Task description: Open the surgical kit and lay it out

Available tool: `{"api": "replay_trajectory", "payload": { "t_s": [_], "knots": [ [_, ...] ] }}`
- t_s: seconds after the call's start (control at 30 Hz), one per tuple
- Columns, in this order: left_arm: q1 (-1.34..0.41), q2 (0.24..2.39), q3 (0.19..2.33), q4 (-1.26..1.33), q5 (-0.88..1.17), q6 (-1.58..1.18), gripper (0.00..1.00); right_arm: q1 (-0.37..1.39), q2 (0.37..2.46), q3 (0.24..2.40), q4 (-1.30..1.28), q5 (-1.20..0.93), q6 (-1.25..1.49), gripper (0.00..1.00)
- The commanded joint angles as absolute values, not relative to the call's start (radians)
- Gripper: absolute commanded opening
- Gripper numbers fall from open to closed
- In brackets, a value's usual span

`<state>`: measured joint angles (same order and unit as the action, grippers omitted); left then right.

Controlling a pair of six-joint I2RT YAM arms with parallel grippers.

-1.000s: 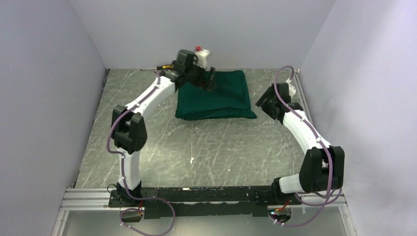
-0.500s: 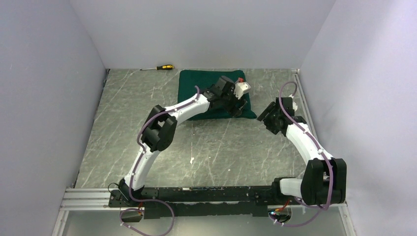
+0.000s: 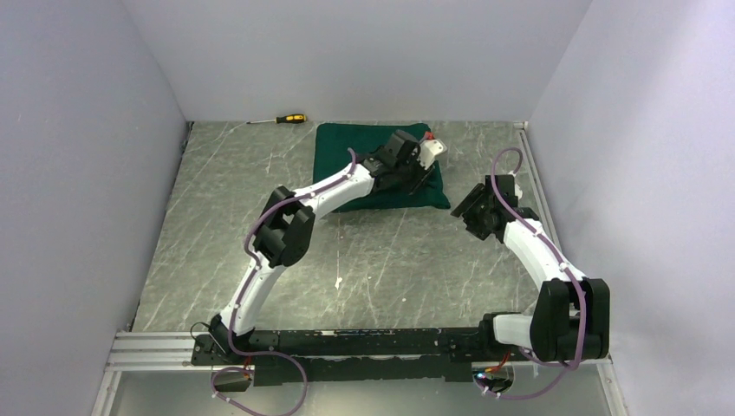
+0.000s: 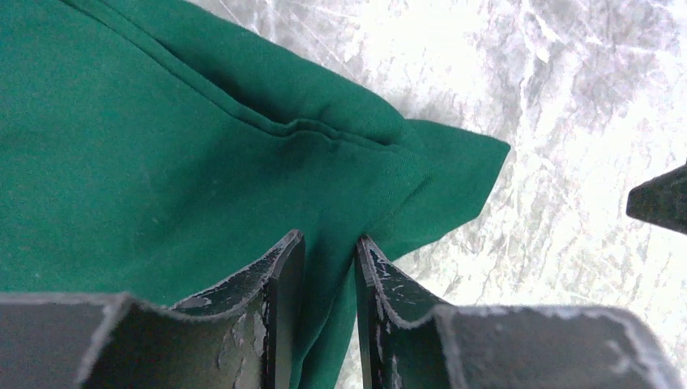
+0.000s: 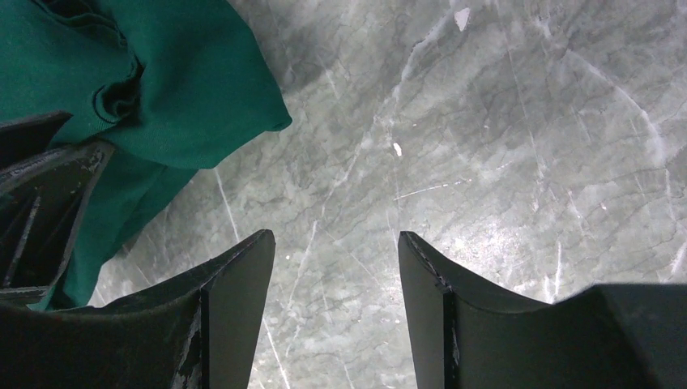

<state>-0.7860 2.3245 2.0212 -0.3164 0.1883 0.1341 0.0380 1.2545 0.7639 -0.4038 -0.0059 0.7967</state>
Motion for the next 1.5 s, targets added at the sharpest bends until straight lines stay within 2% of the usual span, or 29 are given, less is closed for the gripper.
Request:
{"api": "replay_trajectory", "payload": {
  "t_s": [0.0, 0.17, 0.3, 0.4, 0.57, 0.73, 0.8, 0.83, 0.87, 0.9, 1.17, 1.33, 1.47],
  "knots": [
    [-0.779, 2.352, 2.121, -0.339, 0.188, 0.114, 0.35, 0.033, 1.225, 0.761, -0.364, -0.019, 0.805, 0.62],
    [-0.753, 2.338, 2.126, -0.323, 0.270, 0.039, 0.41, 0.032, 1.226, 0.758, -0.362, -0.022, 0.802, 0.61],
    [-0.727, 2.330, 2.100, -0.286, 0.282, -0.028, 0.38, 0.033, 1.227, 0.756, -0.360, -0.022, 0.801, 0.61],
    [-0.723, 2.358, 2.122, -0.316, 0.312, -0.021, 0.37, 0.033, 1.227, 0.754, -0.359, -0.020, 0.799, 0.61],
    [-0.724, 2.374, 2.091, -0.295, 0.388, -0.012, 0.43, 0.032, 1.235, 0.753, -0.357, -0.022, 0.798, 0.61],
    [-0.726, 2.391, 2.096, -0.290, 0.419, 0.041, 0.45, 0.033, 1.235, 0.758, -0.363, -0.016, 0.795, 0.61],
    [-0.727, 2.400, 2.111, -0.290, 0.404, 0.036, 0.35, 0.032, 1.229, 0.763, -0.366, -0.020, 0.795, 0.61],
    [-0.726, 2.405, 2.126, -0.299, 0.377, 0.028, 0.24, 0.033, 1.225, 0.765, -0.367, -0.022, 0.795, 0.61],
    [-0.724, 2.411, 2.149, -0.310, 0.348, 0.015, 0.09, 0.032, 1.220, 0.765, -0.368, -0.024, 0.797, 0.61],
    [-0.721, 2.414, 2.172, -0.321, 0.320, 0.007, 0.00, 0.032, 1.213, 0.765, -0.369, -0.025, 0.798, 0.61],
    [-0.555, 2.313, 2.191, -0.343, 0.370, -0.215, 0.00, 0.033, 1.200, 0.773, -0.375, -0.024, 0.794, 0.61],
    [-0.348, 2.212, 2.109, -0.375, 0.433, -0.323, 0.00, 0.033, 1.208, 0.776, -0.363, -0.033, 0.795, 0.60],
    [-0.155, 2.101, 2.032, -0.450, 0.338, -0.317, 0.00, 0.033, 1.217, 0.784, -0.355, -0.045, 0.793, 0.60]
  ]
}}
